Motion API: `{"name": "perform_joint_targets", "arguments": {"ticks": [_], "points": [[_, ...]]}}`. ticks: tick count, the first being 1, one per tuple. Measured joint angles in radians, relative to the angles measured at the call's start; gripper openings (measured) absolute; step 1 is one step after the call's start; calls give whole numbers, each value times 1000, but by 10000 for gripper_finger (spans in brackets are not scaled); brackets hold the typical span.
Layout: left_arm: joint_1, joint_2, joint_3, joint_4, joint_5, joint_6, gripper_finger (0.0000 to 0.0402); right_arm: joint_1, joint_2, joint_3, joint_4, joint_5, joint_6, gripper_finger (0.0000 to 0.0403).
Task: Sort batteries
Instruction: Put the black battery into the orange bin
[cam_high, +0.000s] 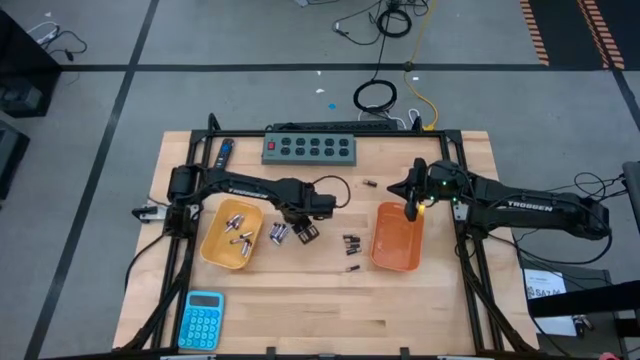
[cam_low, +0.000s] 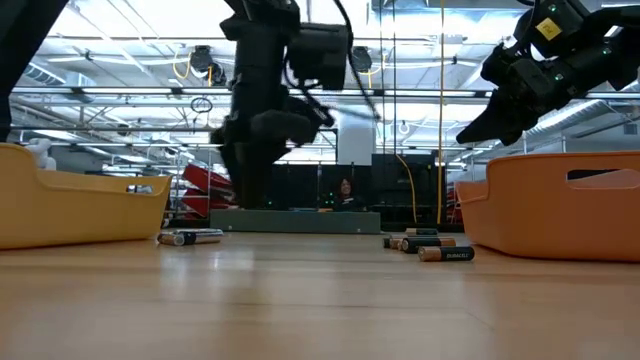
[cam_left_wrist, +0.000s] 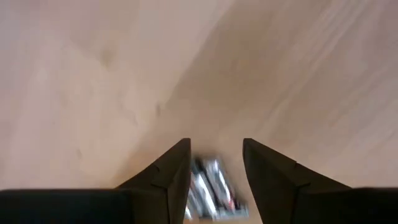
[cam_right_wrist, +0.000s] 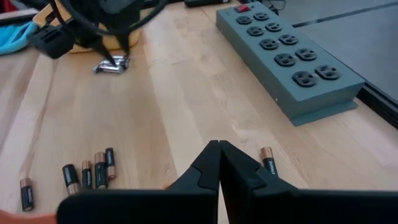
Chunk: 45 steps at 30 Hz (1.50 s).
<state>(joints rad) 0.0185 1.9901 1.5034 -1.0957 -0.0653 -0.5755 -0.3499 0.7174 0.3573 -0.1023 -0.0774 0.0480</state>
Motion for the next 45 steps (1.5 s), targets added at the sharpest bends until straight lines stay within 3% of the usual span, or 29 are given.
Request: {"name": "perform_joint_targets", "arguments": {"ticks": [2, 6, 10, 14, 19, 26, 31, 38, 45], "points": [[-25, 0, 7, 48, -99, 68, 155, 20, 0, 0, -6, 1, -16, 0], [-131, -3, 7, 257, -399, 260, 155, 60, 0, 2, -8, 78, -40, 0], [-191, -3, -7, 529, -507, 403, 155, 80, 48, 74, -27, 125, -26, 0], [-195, -3, -63, 832, -519, 549, 155, 65, 234, 286, -234, 184, -44, 9], [-180, -12, -191, 1183, -478, 635, 155, 34, 521, 518, -505, 189, -103, 56], [-212, -19, -364, 1482, -441, 581, 155, -61, 776, 664, -561, 69, -138, 133], [-243, -20, -380, 1532, -482, 582, 155, -91, 922, 699, -568, 80, -141, 144], [-257, -23, -381, 1516, -470, 581, 155, -130, 1081, 773, -560, 85, -139, 129], [-262, -23, -381, 1528, -458, 582, 155, -135, 1164, 810, -573, 115, -135, 128]]}}
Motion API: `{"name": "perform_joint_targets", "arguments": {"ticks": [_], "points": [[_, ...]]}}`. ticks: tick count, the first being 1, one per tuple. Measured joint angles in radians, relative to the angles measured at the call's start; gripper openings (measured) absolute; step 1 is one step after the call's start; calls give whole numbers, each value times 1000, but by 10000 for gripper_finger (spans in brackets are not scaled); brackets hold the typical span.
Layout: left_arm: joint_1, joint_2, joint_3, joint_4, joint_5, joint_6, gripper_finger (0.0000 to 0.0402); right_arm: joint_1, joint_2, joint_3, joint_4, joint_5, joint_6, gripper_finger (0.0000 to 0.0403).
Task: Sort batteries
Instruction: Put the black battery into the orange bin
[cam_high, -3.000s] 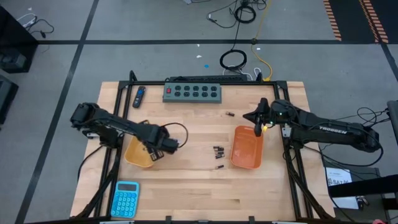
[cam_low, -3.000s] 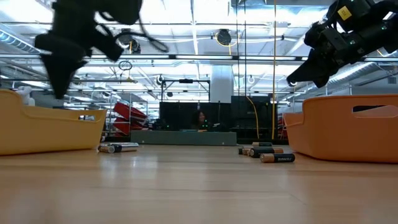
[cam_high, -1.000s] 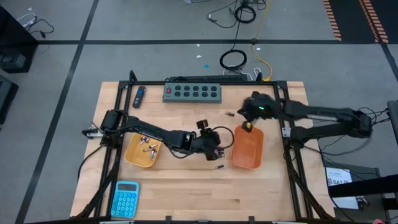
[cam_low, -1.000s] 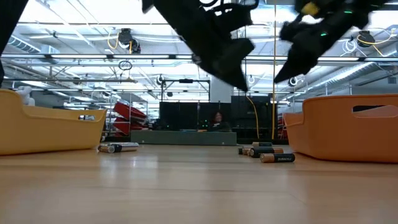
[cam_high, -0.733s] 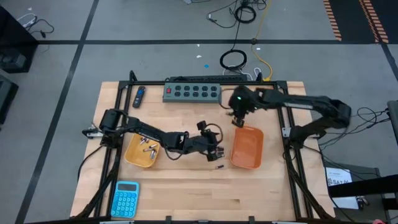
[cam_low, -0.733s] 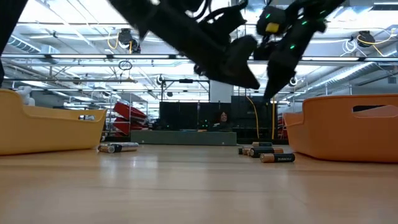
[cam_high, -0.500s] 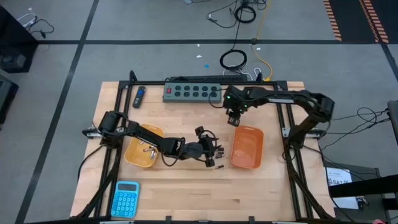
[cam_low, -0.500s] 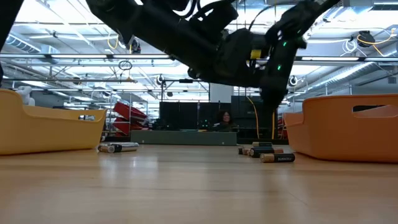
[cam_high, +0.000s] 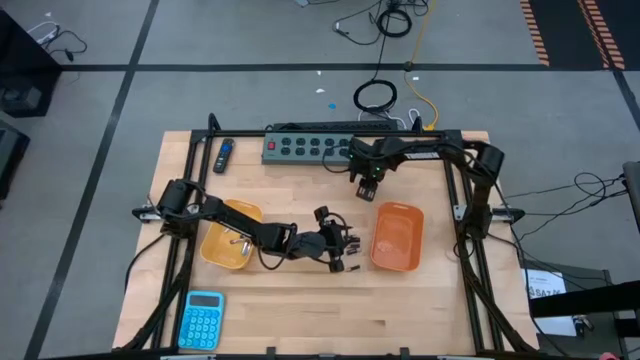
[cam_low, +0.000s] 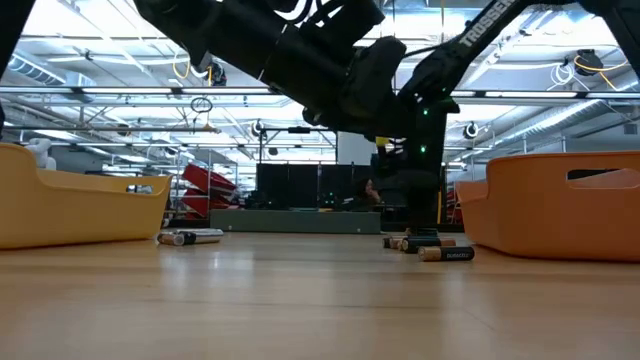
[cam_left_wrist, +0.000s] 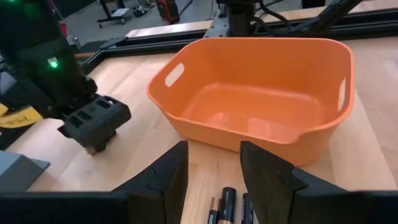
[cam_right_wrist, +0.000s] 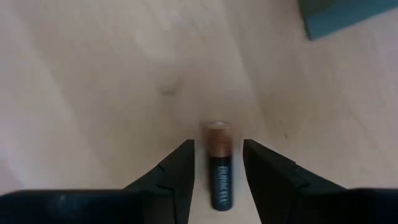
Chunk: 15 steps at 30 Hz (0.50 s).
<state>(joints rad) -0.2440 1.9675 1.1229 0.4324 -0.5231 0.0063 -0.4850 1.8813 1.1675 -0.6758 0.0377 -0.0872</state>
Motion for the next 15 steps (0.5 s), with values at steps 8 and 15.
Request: {"name": "perform_joint_targets", "arguments": {"ticks": [8, 15], "points": [[0, 0, 0, -3, 3, 2, 155, 0, 22, 3, -1, 15, 0, 110], [-1, 0, 0, -3, 3, 7, 155, 2, 22, 5, -33, 15, -8, 21]]}}
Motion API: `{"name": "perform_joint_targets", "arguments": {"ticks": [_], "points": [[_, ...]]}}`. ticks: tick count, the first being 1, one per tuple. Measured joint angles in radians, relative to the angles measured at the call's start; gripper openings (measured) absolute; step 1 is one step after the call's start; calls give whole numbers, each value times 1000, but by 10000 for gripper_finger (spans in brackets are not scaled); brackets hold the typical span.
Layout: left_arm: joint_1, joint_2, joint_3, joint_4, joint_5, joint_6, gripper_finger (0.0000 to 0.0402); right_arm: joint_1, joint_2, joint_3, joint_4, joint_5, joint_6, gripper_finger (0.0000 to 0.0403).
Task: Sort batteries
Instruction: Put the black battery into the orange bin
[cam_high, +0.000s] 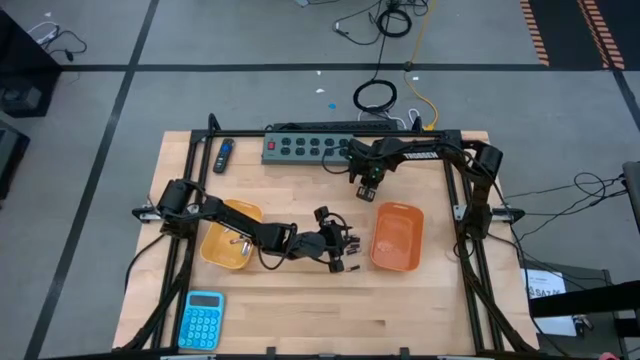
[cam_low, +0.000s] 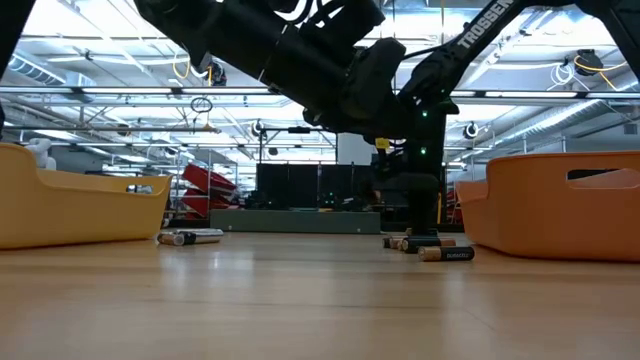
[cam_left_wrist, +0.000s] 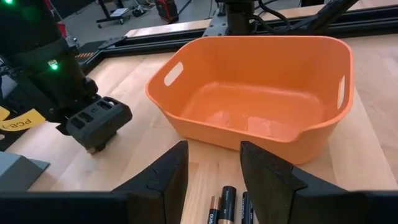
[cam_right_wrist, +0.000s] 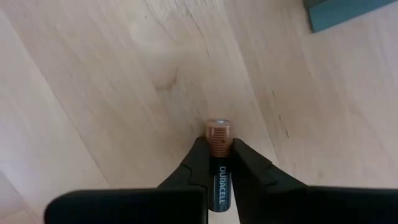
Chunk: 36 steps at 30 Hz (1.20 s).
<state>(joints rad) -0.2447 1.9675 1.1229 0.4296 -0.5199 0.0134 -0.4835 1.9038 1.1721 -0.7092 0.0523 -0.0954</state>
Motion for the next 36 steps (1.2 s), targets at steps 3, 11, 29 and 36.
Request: {"name": "perform_joint_targets", "arguments": {"ticks": [3, 11, 29, 36], "points": [[0, 0, 0, 4, 0, 0, 155, 1, 0, -1, -1, 2, -2, 21], [0, 0, 0, -14, 0, -6, 155, 18, -46, -10, -58, 0, -22, 21], [8, -2, -17, -81, -4, -76, 155, 262, -603, -234, -4, -97, 220, 21], [12, -2, -17, -80, 48, -121, 155, 404, -798, -506, 69, -84, 459, 21]]}}
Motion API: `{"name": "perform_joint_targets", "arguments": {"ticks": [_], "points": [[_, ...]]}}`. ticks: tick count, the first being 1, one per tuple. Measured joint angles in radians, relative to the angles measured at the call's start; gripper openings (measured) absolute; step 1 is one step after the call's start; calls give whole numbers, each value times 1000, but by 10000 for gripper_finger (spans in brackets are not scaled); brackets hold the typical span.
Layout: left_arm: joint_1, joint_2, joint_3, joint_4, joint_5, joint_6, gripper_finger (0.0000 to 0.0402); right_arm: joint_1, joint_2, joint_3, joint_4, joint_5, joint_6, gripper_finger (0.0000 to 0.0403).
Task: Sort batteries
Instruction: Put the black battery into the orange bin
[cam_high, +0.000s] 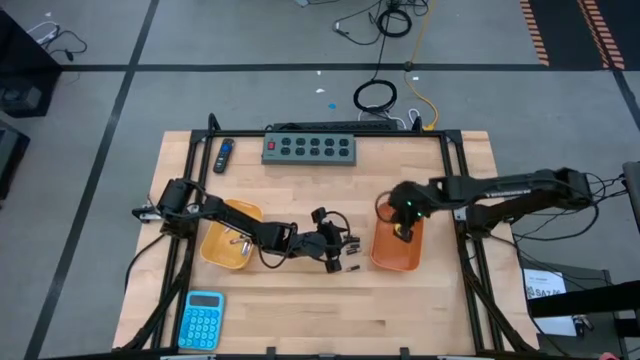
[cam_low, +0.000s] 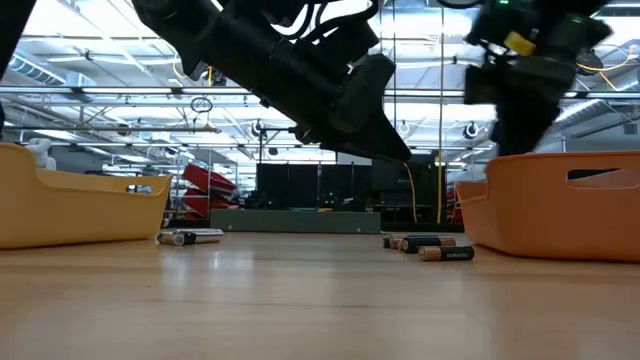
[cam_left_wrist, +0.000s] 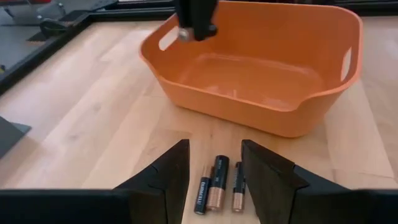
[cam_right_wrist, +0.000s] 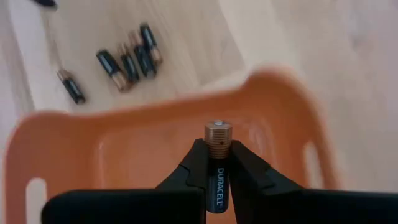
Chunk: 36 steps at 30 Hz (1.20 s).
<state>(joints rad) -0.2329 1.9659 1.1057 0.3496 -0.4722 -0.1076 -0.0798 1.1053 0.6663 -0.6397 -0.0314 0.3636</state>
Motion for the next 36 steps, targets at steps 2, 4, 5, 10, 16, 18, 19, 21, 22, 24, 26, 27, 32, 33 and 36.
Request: {"name": "perform_joint_targets", "arguments": {"ticks": [2, 4, 5, 10, 16, 18, 19, 21, 22, 24, 26, 27, 32, 33, 36], "points": [[4, 0, 0, 0, 3, -16, 155, 22, -14, -38, 4, 23, 46, 21], [11, 0, 0, 1, 4, -18, 155, 39, -8, -60, 12, 33, 84, 21], [14, 0, 0, 1, 4, -18, 155, 47, 3, -65, 18, 31, 96, 23], [22, 0, 0, 7, 1, -18, 155, 78, 92, -69, 36, 31, 115, 36], [22, 0, 0, 9, -24, 9, 155, 89, 174, -69, 60, 30, 114, 50], [22, 0, 0, 11, -47, 17, 155, 88, 184, -69, 64, 32, 112, 60], [22, 0, 0, 11, -49, 17, 155, 88, 185, -69, 65, 32, 112, 65], [22, 0, 0, 11, -50, 18, 155, 88, 184, -68, 65, 32, 114, 76], [22, 0, 0, 12, -51, 18, 155, 88, 181, -67, 62, 31, 115, 80], [22, 0, 0, 26, -52, 31, 155, 89, 179, -51, 41, 26, 122, 86], [22, 0, 0, 55, -52, 50, 155, 89, 179, -33, 25, 26, 123, 90], [22, 0, 0, 68, -52, 61, 155, 90, 179, -24, 23, 26, 123, 92], [21, 0, 0, 88, -51, 98, 155, 127, 179, 44, -14, 66, 136, 95], [21, 0, 0, 90, -51, 105, 155, 139, 179, 62, -31, 92, 145, 95], [5, 0, -8, 110, -51, 128, 155, 183, 183, 121, -81, 169, 184, 95]]}}
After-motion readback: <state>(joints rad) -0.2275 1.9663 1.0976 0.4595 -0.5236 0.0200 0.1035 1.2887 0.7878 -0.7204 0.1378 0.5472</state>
